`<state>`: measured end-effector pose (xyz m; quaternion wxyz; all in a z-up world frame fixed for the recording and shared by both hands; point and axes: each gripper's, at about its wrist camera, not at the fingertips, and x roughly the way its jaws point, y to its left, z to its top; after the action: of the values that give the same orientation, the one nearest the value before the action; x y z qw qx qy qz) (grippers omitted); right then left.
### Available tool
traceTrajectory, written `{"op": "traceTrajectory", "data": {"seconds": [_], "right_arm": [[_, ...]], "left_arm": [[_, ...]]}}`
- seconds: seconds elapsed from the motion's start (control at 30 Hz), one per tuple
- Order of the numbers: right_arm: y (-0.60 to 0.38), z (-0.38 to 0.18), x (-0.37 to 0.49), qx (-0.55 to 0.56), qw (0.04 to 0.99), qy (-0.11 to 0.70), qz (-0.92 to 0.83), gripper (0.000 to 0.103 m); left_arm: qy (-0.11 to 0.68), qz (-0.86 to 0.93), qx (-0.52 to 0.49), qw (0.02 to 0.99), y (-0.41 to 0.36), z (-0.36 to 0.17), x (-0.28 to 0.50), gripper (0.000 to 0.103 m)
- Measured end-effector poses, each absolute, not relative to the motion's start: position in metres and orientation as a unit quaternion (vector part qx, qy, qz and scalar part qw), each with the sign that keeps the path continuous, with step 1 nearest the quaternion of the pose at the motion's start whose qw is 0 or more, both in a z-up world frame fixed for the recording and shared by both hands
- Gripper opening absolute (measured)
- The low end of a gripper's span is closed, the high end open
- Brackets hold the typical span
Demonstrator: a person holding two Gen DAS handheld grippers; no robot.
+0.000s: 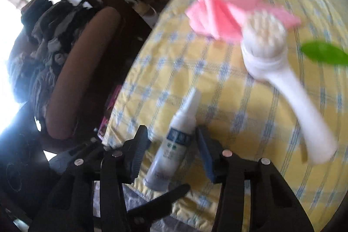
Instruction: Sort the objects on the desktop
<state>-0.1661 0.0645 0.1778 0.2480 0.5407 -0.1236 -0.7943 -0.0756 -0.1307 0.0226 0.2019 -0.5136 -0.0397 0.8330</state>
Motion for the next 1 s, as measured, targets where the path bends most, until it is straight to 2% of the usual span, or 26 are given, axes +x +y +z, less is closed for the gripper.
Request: {"op": "traceTrajectory", "data": {"seconds": [0.07,0.1,0.17,0.3,0.6,0.83,1.0], "right_arm": [[0.068,0.178,-0.166,0.54,0.251,-0.132,-0.793,0.047],[0.071,0.178,-0.165,0.538,0.254,-0.14,-0.792,0.046],[0.078,0.178,-0.162,0.534,0.258,-0.152,-0.791,0.041],[0.096,0.188,-0.153,0.511,0.269,-0.195,-0.793,0.041],[0.196,0.272,-0.106,0.419,0.253,-0.231,-0.841,0.04],[0.332,0.302,-0.062,0.381,0.182,-0.276,-0.863,0.04],[0.434,0.291,-0.038,0.367,0.128,-0.32,-0.864,0.04]], "left_arm": [[-0.033,0.833,-0.511,0.209,-0.127,0.023,-0.075,0.054],[-0.037,0.831,-0.512,0.216,-0.126,0.023,-0.075,0.028],[-0.049,0.823,-0.519,0.226,-0.125,0.022,-0.078,0.027],[-0.07,0.819,-0.519,0.236,-0.127,0.024,-0.078,0.025],[-0.086,0.817,-0.479,0.31,-0.073,0.08,-0.062,0.024],[-0.091,0.802,-0.451,0.38,0.046,0.134,-0.071,0.024],[-0.097,0.772,-0.463,0.425,0.153,0.138,-0.068,0.024]]}}
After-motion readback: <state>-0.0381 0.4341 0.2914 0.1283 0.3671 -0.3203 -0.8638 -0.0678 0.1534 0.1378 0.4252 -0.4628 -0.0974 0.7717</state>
